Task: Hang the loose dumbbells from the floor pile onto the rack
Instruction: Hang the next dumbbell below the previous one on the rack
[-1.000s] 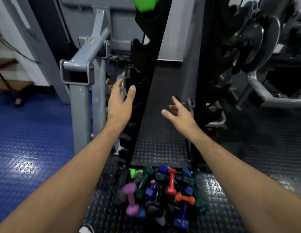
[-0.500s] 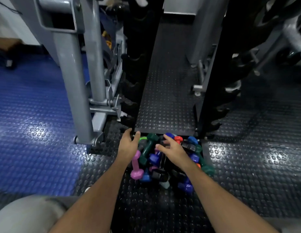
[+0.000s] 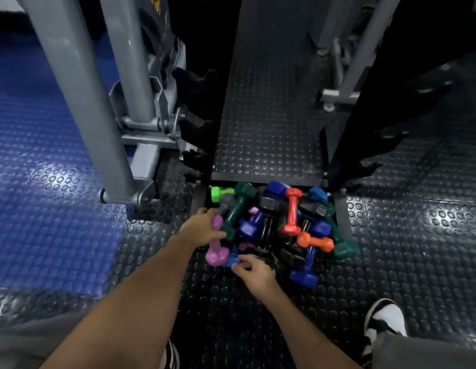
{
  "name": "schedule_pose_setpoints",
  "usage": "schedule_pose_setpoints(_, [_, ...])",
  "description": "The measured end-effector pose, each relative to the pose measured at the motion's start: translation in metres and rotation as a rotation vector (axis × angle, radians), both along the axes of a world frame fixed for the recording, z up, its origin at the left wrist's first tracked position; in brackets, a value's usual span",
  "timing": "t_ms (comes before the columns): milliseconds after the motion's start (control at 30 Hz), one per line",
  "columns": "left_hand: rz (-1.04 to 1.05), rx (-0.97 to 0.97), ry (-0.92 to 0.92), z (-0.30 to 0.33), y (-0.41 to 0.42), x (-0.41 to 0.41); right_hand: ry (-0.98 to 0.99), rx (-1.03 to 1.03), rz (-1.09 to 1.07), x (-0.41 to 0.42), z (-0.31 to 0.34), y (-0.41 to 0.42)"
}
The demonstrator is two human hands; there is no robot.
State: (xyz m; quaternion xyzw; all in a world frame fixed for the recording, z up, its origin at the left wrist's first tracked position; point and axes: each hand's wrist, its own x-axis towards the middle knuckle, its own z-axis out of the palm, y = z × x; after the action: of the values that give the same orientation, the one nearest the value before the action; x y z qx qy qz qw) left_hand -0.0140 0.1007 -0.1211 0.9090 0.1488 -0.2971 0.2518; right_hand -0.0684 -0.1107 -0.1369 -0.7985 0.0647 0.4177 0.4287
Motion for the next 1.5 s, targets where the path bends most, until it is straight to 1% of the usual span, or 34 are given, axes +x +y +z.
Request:
schedule_pose_setpoints(67, [-0.077, 0.041, 0.041, -0.013, 0.003, 0.004, 0.023, -0.007, 0.038, -0.002, -0.008, 0.006])
schedule_pose_setpoints(133, [-0.107, 0.068, 0.051, -0.024, 0.005, 0.009, 0.087, 0.013, 0.029, -0.004, -0.021, 0.015])
schedule_pose_setpoints(200, [-0.114, 0.075, 0.051, -0.029, 0.005, 0.013, 0.161, 0.039, -0.022, -0.007, -0.031, 0.027])
schedule_pose_setpoints(267, [-0.117, 0.072, 0.049, -0.036, 0.007, 0.017, 0.230, 0.042, -0.118, -0.011, -0.047, 0.040])
schedule_pose_setpoints(367, [-0.119, 0.070, 0.034, -0.045, 0.008, 0.019, 0.282, 0.052, -0.395, -0.015, -0.066, 0.057])
schedule_pose_setpoints(433, [-0.112, 0.079, 0.034, -0.051, 0.009, 0.020, 0.364, 0.124, -0.653, -0.015, -0.075, 0.068])
schedule_pose_setpoints(500, [-0.116, 0.089, 0.040, -0.056, 0.009, 0.022, 0.488, 0.249, -0.931, -0.012, -0.078, 0.078])
schedule_pose_setpoints(533, [-0.121, 0.090, 0.039, -0.057, 0.010, 0.023, 0.513, 0.293, -1.030, -0.011, -0.078, 0.083])
schedule_pose_setpoints(600, [-0.136, 0.094, 0.033, -0.059, 0.011, 0.023, 0.500, 0.291, -1.142, -0.010, -0.086, 0.091])
schedule_pose_setpoints(667, [-0.159, 0.109, 0.014, -0.059, 0.011, 0.023, 0.452, 0.260, -1.204, -0.010, -0.093, 0.098])
schedule_pose_setpoints(800, [-0.171, 0.091, 0.008, -0.056, 0.016, 0.025, 0.419, 0.209, -1.228, -0.011, -0.096, 0.104])
schedule_pose_setpoints(933, [-0.073, 0.027, 0.016, -0.045, 0.029, 0.029, 0.420, 0.265, -1.120, -0.015, -0.080, 0.096])
schedule_pose_setpoints(1033, [0.056, -0.089, 0.002, -0.035, 0.036, 0.028, 0.381, 0.309, -1.019, -0.014, -0.062, 0.086])
schedule_pose_setpoints(1167, [0.099, -0.203, 0.007, -0.026, 0.047, 0.023, 0.427, 0.427, -0.983, -0.018, -0.045, 0.080])
schedule_pose_setpoints(1267, [0.178, -0.308, 0.005, -0.014, 0.054, 0.017, 0.417, 0.489, -1.001, -0.018, -0.031, 0.074])
schedule_pose_setpoints(1367, [0.286, -0.463, 0.005, 0.002, 0.058, 0.010, 0.302, 0.509, -0.969, -0.008, -0.008, 0.062])
schedule_pose_setpoints(1433, [0.386, -0.565, 0.002, 0.017, 0.054, 0.008, 0.176, 0.504, -0.923, 0.004, 0.009, 0.055])
schedule_pose_setpoints(1500, [0.459, -0.625, -0.038, 0.035, 0.046, 0.008, 0.045, 0.505, -0.873, 0.019, 0.029, 0.046])
